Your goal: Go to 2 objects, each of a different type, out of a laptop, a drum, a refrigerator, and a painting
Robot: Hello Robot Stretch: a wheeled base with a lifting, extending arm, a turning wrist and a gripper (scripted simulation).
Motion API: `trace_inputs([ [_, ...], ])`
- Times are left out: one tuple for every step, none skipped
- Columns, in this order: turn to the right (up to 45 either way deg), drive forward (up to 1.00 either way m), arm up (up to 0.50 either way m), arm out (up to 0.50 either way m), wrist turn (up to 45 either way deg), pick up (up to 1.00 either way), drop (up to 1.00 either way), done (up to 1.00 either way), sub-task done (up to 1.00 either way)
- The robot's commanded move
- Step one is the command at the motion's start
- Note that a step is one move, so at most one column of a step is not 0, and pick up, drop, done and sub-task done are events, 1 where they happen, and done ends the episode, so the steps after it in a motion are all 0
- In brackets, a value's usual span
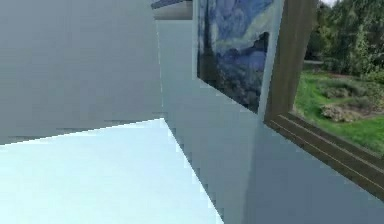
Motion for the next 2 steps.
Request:
trace_inputs([
  [0.0, 0.05, 0.00, 0.00, 0.0, 0.00, 0.00, 0.00, 0.00],
  [0.0, 0.00, 0.00, 0.00, 0.0, 0.00, 0.00, 0.00, 1.00],
])
